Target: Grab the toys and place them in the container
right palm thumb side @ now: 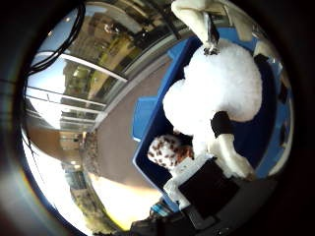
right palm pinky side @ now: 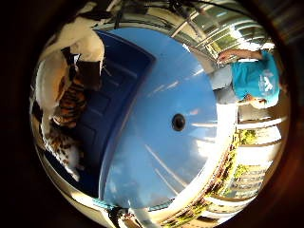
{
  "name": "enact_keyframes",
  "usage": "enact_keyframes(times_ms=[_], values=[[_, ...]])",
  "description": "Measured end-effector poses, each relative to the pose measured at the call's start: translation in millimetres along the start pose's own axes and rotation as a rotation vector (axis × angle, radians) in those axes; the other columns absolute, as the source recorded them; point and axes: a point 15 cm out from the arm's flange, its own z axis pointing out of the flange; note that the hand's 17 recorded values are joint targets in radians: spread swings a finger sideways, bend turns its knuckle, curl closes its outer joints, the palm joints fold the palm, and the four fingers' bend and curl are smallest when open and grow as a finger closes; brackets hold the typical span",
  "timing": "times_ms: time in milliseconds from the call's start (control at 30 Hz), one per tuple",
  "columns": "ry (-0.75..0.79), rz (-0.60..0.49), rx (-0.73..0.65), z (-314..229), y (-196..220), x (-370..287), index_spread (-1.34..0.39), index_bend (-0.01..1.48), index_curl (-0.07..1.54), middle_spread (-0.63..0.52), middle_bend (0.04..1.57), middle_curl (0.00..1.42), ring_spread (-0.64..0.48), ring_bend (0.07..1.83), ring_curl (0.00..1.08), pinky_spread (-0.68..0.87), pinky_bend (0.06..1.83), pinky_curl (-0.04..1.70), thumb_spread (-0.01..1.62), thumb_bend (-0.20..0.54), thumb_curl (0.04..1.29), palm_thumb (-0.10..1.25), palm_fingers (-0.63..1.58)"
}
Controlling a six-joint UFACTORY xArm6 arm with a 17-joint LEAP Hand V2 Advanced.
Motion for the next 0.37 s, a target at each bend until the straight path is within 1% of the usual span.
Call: enact_keyframes(times_ms=[100, 167, 267, 367], values=[[0.0, -0.011, 0.007, -7, 0, -1, -0.74, 0.12, 0.87, 0.02, 0.29, 0.51, 0.27, 0.7, 0.38, 0.44, 1.18, 0.58, 1.05, -0.034, 0.69, 0.69, -0.11], [0.0, -0.013, 0.007, -14, 2, -1, -0.67, 0.12, 0.81, 0.02, 0.26, 0.48, 0.28, 0.66, 0.36, 0.46, 1.14, 0.55, 1.05, -0.035, 0.67, 0.69, -0.08], [-0.001, -0.011, 0.008, -38, 9, 1, -0.58, 0.14, 0.73, 0.03, 0.22, 0.45, 0.29, 0.62, 0.34, 0.48, 1.09, 0.52, 1.05, -0.031, 0.65, 0.69, -0.03], [0.0, -0.009, -0.016, -70, 27, 5, -0.5, 0.17, 0.66, 0.04, 0.2, 0.43, 0.3, 0.59, 0.32, 0.5, 1.04, 0.48, 1.05, -0.028, 0.63, 0.7, 0.02]])
